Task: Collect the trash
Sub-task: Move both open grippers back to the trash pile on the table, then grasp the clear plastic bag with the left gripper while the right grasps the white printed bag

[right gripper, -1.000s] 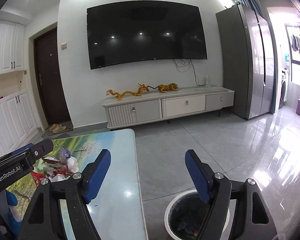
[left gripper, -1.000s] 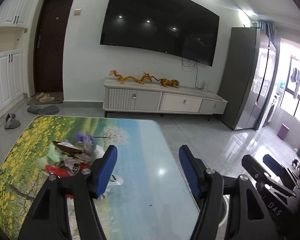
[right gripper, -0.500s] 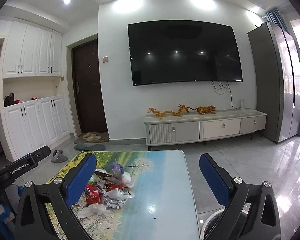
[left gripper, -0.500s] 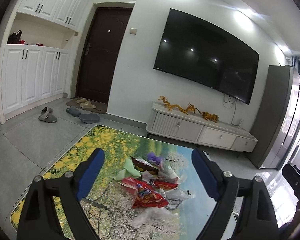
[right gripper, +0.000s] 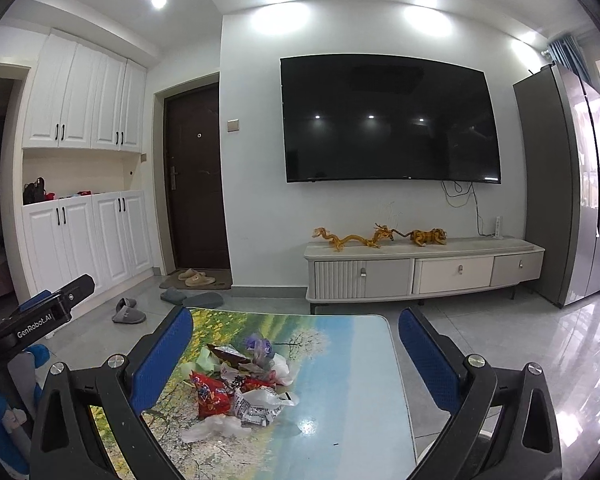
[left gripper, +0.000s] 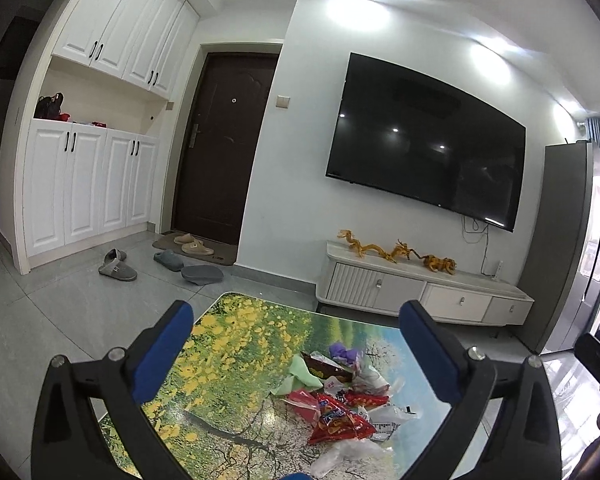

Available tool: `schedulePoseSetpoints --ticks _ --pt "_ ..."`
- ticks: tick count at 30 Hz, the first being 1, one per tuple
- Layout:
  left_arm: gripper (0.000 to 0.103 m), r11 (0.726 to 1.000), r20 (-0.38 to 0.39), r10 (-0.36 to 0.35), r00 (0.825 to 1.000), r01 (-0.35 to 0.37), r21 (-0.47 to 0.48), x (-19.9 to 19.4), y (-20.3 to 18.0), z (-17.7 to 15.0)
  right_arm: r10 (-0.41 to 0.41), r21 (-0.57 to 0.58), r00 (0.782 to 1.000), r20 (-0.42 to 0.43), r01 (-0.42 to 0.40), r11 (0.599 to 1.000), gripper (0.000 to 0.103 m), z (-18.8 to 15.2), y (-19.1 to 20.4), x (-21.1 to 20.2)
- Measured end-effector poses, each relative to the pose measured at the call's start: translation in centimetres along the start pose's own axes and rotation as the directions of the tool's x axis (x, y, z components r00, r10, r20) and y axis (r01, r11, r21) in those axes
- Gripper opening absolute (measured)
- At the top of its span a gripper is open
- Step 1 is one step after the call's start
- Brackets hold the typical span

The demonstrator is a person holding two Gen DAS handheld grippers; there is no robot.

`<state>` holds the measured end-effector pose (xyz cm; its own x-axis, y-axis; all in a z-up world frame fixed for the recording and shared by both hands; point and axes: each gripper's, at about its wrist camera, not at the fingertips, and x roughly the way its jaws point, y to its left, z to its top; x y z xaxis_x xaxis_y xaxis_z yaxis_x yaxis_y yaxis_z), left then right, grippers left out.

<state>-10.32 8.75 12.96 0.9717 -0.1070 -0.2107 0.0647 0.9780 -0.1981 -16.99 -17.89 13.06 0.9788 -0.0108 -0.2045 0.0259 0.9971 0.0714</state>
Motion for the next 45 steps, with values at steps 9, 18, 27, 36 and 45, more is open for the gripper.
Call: schedulePoseSetpoints --ticks 9,18,27,36,45 --pt "0.103 1.000 -0.041 0.001 0.999 -0.002 -0.007 1.6 0.3 -1.1 0.047 0.013 0.994 -0.099 -0.046 0.999 0.103 -1.6 0.0 2.8" --pt "0.103 0.996 -0.218 -0.052 0.975 0.065 0.052 5.8 -1.1 -5.5 0.050 0.063 0.962 -0.268 -0.034 0.997 0.103 -5.6 -0.8 7.5" --pt "0.103 0.978 -0.380 -0.098 0.920 0.159 0.132 9.3 -2.6 -11.3 0.149 0.145 0.895 -0.420 -0.096 0.985 0.089 -9.4 -2.1 12.7" --pt "0.103 0.940 -0.548 -0.144 0.824 0.288 0.185 12.4 -4.1 -15.8 0.263 0.241 0.805 -0.532 -0.154 0.958 0.079 -12.4 -2.0 17.5" --pt "0.084 0.929 -0.621 -0.189 0.761 0.343 0.138 15.1 -4.4 -16.5 0.325 0.318 0.756 -0.568 -0.163 0.934 0.070 -13.3 -1.7 21.3"
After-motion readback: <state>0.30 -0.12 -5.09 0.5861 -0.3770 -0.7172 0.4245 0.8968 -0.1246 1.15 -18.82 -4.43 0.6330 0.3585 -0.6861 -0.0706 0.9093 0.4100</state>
